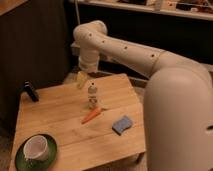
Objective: Move the arm in a circular motion
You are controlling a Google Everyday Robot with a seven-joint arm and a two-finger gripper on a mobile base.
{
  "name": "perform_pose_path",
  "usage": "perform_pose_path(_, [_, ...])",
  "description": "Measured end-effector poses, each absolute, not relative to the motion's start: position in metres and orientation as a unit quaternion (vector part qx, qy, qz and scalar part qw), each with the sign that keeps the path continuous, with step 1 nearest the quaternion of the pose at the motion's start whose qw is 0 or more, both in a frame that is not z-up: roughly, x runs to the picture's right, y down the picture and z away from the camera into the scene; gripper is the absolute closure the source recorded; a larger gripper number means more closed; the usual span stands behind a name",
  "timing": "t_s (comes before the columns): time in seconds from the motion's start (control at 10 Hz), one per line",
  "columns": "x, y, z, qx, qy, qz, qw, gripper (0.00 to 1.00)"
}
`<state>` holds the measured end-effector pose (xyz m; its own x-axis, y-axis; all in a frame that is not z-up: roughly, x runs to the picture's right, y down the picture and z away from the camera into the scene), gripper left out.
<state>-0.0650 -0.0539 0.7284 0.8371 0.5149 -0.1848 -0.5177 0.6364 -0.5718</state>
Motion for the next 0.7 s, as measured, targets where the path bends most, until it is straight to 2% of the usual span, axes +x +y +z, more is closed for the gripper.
perform_pose_path(0.3, [0.004, -0.030, 0.720, -0.317, 0.017, 0.336, 0.887, 0.20])
perform_pose_path(0.7, [0.090, 0.027, 0.689, -0.315, 0.039, 0.414, 0.853, 0.20])
